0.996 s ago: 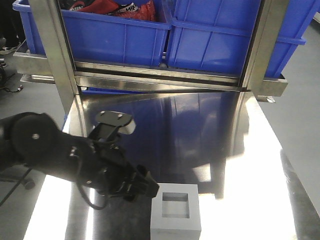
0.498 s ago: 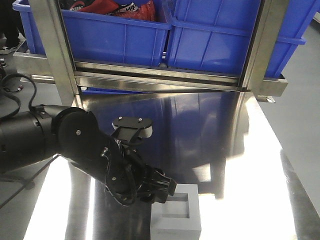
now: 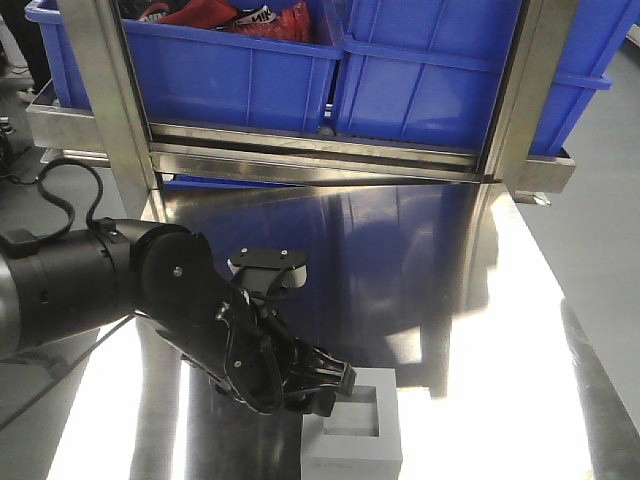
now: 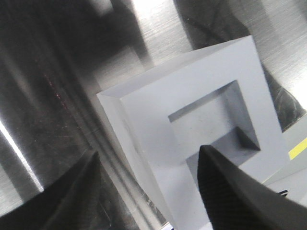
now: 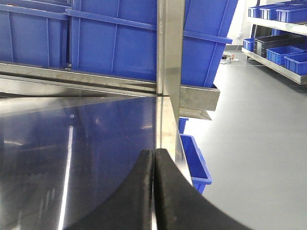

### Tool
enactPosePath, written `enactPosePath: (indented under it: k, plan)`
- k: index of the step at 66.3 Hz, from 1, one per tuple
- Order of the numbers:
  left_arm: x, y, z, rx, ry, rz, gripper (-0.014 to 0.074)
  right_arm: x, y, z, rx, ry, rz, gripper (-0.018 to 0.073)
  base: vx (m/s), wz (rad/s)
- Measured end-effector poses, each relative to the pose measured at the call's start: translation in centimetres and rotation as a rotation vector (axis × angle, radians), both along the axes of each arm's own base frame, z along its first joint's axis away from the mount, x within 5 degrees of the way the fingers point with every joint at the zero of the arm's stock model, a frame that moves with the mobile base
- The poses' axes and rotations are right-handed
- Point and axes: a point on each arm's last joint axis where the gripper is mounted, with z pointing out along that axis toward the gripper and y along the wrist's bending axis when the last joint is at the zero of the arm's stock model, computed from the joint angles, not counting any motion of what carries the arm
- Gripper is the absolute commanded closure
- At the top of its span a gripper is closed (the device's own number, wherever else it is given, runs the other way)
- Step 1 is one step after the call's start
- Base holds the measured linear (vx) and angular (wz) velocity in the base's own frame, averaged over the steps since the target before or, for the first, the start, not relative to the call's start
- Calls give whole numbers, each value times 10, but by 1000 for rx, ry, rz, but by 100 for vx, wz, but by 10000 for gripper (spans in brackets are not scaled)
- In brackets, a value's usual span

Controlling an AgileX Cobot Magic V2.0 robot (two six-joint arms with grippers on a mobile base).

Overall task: Sort gray base to blue bin
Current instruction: 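Lower the left gripper onto the gray hollow block's side wall, then close the left gripper on the block wall and lift it up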

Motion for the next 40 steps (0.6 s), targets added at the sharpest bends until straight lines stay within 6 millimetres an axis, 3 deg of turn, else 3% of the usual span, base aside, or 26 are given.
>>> enactPosePath:
  k: [26,40]
  plan:
    - [4,-4,-3,-34,-12,34,174,0,0,0,0,0,0,568,0,0]
    - [7,-7,-16,-10,18,36,174,0,0,0,0,0,0,568,0,0]
